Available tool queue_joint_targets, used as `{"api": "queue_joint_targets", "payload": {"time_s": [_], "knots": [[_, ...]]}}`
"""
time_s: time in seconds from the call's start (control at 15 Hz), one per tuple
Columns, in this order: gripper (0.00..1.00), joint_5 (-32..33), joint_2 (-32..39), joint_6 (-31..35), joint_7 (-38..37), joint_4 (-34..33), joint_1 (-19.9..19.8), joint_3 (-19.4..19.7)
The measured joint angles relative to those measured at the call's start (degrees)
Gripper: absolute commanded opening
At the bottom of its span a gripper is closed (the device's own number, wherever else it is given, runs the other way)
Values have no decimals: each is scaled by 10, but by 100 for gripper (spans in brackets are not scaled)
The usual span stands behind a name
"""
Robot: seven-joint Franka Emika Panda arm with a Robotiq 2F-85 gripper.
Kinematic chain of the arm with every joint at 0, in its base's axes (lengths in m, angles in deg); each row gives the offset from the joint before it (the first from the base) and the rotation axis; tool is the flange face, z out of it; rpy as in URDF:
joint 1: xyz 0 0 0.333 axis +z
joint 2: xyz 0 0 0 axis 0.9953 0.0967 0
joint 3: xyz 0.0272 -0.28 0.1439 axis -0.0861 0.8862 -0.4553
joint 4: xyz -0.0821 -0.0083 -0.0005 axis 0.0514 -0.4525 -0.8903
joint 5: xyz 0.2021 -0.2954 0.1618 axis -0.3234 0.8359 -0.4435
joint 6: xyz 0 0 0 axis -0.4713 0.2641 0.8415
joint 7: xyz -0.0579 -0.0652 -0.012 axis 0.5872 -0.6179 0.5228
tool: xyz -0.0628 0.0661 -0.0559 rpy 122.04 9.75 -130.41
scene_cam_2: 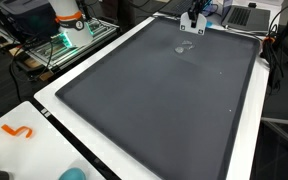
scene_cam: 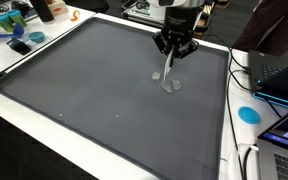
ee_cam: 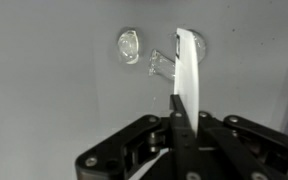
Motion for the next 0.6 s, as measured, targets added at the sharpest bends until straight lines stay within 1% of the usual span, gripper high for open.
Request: {"api": "queue_joint_targets", "payload": {"time_s": [0.33, 0.4, 0.6], "knots": [[1, 2, -6, -55, -1, -46, 6, -11], [4, 3, -6, -67, -1, -55, 8, -13], [4, 3, -5, -70, -1, -62, 7, -15]]}}
